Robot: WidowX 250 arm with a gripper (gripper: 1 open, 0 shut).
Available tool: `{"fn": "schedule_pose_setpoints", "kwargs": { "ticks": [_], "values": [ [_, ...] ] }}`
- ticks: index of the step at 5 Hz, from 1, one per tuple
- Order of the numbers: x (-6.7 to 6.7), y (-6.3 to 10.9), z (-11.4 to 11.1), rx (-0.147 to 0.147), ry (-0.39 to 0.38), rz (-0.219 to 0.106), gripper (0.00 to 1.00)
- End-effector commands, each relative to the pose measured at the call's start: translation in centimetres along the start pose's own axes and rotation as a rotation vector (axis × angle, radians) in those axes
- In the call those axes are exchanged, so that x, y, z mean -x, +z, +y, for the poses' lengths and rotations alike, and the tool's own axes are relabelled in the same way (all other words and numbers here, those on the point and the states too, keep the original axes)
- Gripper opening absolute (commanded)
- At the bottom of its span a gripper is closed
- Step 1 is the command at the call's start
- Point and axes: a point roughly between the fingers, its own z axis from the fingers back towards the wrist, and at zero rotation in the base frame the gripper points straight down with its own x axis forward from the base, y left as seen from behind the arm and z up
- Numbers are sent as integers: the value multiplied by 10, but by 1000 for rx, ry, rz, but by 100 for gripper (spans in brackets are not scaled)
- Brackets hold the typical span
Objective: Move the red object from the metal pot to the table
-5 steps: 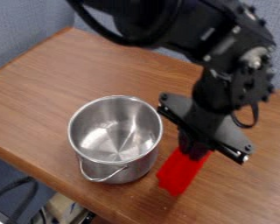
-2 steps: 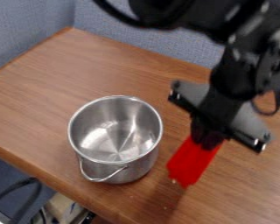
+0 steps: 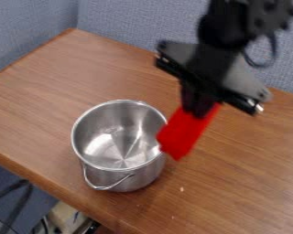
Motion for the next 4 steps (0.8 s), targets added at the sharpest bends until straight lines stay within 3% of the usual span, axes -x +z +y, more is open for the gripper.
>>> {"fn": "schedule_pose_setpoints", "kwargs": {
  "ticks": [1, 3, 4],
  "values": [
    [-8, 6, -13, 32, 3, -45, 0],
    [-5, -11, -42, 55, -22, -44, 0],
    [-2, -10, -41, 60, 6, -43, 0]
  ]
}}
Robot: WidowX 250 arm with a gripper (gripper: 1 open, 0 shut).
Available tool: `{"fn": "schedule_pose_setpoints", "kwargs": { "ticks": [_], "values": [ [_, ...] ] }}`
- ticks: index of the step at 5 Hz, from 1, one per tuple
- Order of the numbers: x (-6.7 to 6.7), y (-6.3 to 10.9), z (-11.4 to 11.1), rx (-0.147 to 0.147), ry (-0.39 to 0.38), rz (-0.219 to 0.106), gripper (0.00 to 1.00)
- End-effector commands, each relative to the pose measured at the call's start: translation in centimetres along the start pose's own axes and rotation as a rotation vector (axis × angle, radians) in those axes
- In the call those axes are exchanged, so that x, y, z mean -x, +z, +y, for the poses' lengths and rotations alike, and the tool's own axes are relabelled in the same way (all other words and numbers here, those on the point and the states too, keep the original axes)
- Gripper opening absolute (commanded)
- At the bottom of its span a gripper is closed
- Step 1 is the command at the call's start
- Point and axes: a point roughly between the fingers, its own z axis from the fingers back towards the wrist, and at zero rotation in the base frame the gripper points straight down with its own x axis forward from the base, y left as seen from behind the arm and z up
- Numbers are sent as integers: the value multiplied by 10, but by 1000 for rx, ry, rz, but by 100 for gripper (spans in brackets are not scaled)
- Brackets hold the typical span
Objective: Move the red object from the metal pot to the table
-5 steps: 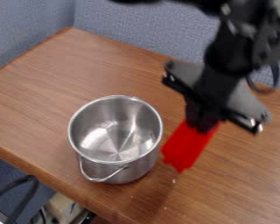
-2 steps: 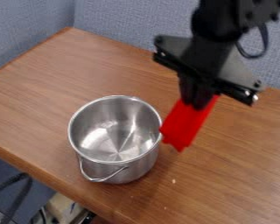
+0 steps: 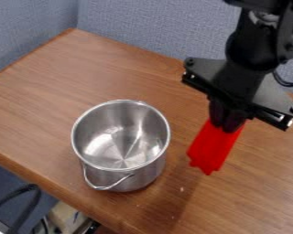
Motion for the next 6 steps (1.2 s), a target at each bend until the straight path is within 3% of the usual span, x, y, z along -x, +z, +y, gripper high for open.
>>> {"fn": "schedule_pose_setpoints", "kwargs": {
  "ticks": [1, 3, 4, 6],
  "values": [
    [-9, 16, 11, 19, 35, -75, 0],
    [-7, 31, 21, 44, 107, -97, 0],
    [-3, 12, 11, 53, 91, -64, 0],
    [8, -29, -5, 23, 62, -79, 0]
  ]
}}
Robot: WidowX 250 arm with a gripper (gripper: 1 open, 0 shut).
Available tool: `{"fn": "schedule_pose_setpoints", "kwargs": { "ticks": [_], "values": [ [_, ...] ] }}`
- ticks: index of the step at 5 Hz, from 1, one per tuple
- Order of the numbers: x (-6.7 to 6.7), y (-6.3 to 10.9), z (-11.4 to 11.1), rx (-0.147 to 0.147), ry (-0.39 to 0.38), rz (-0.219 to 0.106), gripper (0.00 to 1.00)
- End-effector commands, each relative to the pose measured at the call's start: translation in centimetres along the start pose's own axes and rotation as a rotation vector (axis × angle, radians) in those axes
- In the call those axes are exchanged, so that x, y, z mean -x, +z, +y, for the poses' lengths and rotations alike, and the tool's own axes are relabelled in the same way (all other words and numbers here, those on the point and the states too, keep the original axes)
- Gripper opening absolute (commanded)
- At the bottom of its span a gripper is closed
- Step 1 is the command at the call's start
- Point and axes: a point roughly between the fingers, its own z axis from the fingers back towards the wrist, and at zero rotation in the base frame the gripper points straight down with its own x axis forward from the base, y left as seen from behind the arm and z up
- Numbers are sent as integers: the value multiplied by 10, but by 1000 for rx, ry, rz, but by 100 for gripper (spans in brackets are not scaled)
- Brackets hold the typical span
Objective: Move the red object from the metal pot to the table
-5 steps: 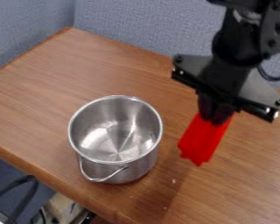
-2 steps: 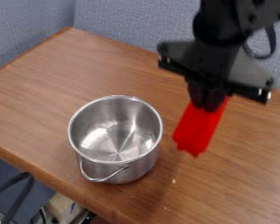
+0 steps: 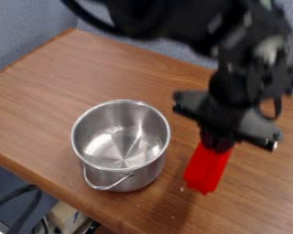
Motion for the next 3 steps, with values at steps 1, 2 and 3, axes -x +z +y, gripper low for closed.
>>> {"fn": "schedule_pose_setpoints", "kwargs": {
  "ticks": [1, 2, 3],
  "values": [
    [-1, -9, -8, 6, -13, -16, 0],
    [0, -21, -13, 8, -15, -6, 0],
    [1, -31, -16, 17, -11, -6, 100]
  ]
}}
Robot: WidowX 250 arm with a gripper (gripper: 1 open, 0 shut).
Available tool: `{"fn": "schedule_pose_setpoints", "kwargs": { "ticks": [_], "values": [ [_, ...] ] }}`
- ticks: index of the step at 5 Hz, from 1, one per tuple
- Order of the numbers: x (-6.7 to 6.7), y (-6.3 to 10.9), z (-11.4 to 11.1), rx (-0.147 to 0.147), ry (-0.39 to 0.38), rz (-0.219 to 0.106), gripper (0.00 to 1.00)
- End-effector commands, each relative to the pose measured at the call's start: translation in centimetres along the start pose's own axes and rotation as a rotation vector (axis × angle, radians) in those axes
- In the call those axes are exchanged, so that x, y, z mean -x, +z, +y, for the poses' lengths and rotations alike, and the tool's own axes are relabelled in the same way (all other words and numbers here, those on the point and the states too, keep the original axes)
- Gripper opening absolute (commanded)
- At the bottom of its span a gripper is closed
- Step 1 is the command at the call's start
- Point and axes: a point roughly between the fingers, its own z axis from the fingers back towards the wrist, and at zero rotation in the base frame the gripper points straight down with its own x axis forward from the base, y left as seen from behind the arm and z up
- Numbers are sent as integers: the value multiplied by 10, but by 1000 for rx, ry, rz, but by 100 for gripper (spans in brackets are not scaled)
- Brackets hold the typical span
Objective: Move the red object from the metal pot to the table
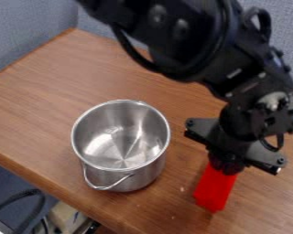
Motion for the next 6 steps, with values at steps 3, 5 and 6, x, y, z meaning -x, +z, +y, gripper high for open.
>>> {"fn": "schedule_pose_setpoints", "kwargs": {
  "ticks": [3, 5, 6],
  "values": [
    [-4, 0, -1, 35, 6, -7, 100],
    [-5, 2, 0, 30, -2, 16, 100],
    [-7, 3, 1, 31, -3, 27, 100]
  ]
}}
